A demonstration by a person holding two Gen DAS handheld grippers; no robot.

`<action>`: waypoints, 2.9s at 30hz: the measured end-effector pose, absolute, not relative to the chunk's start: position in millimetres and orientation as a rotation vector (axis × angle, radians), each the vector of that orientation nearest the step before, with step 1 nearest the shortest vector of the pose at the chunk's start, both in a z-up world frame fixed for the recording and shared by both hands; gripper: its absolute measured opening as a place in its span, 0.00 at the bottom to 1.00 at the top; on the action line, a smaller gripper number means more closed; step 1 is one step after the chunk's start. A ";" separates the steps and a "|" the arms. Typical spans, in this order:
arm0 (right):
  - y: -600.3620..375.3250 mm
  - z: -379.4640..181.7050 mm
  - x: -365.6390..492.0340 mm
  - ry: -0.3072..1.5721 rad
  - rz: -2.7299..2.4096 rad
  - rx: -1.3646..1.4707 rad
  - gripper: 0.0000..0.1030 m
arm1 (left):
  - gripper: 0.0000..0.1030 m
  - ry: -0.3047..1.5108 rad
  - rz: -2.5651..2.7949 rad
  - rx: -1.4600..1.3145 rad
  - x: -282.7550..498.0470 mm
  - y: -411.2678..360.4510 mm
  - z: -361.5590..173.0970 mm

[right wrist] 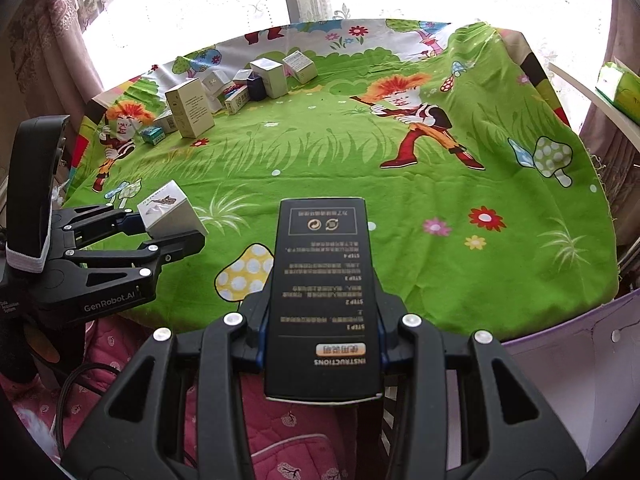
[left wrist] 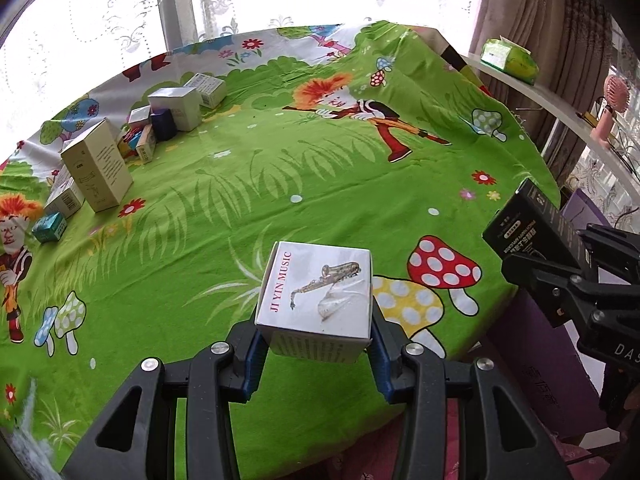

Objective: Organize rigid objects
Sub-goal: 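Carry both held boxes over to the open purple-rimmed cardboard box, then open both grippers to drop the boxes into the cardboard box, then grasp the teal wrapped pack with the left gripper while the right grasps the beige box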

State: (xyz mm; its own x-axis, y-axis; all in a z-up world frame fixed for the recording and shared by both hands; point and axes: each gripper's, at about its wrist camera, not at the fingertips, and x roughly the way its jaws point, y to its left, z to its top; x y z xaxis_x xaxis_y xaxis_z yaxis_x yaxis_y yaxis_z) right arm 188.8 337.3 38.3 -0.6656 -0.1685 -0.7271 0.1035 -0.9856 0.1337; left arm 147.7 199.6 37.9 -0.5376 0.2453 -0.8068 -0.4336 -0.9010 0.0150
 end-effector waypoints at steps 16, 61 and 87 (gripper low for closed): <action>426.8 29.8 261.6 -0.175 -2.947 1.352 0.41 | 0.44 0.599 2.091 -1.055 212.6 334.7 32.3; 122.6 40.5 1.0 0.243 -2.401 1.012 0.79 | 0.78 -0.208 2.972 -1.379 61.4 -68.1 29.3; 138.2 46.6 -17.5 0.064 -2.395 0.913 0.54 | 0.80 -0.414 2.947 -1.439 20.2 -85.7 32.2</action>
State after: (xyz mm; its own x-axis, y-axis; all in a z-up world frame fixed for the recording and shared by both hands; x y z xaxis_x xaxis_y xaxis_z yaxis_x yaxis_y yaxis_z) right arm -17.5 138.2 46.6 -0.6049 -0.4936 -0.6249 0.5261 -0.8368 0.1517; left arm 20.2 -85.7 32.2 -0.6102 -0.0369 -0.7914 0.2535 -0.9555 -0.1509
